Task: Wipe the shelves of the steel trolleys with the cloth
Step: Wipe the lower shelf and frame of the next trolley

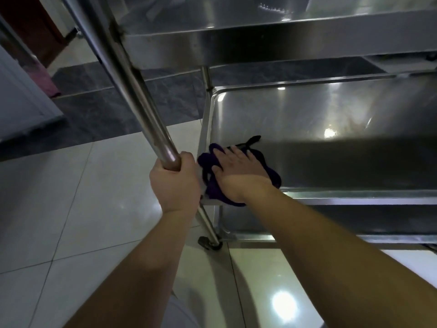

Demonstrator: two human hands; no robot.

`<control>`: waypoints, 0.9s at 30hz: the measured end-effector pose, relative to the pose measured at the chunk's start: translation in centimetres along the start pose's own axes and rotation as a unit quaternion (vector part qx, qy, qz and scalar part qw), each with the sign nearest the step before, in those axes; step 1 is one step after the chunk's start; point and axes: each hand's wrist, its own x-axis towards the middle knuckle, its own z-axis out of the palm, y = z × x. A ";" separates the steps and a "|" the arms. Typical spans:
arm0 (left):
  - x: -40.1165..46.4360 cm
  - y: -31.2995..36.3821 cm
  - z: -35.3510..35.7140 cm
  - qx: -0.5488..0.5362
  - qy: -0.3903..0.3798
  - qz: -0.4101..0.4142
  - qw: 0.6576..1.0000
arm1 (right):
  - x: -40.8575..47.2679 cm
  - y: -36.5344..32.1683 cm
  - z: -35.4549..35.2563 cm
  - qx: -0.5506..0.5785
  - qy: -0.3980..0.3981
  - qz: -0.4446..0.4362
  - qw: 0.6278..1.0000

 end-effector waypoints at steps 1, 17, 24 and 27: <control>-0.1 0.0 0.0 -0.002 -0.002 0.003 1.000 | -0.7 1.4 -0.5 -0.001 0.005 0.013 1.000; -0.4 0.6 0.4 -0.007 0.029 -0.023 0.999 | -5.9 14.9 -5.3 -0.020 0.081 0.257 0.963; -0.3 0.2 0.5 -0.014 0.032 0.005 0.999 | 4.6 -2.3 -0.1 -0.019 0.029 -0.018 0.999; -0.2 -0.1 0.5 -0.028 0.033 0.020 0.999 | 7.3 -3.5 -0.4 -0.014 0.029 -0.076 0.997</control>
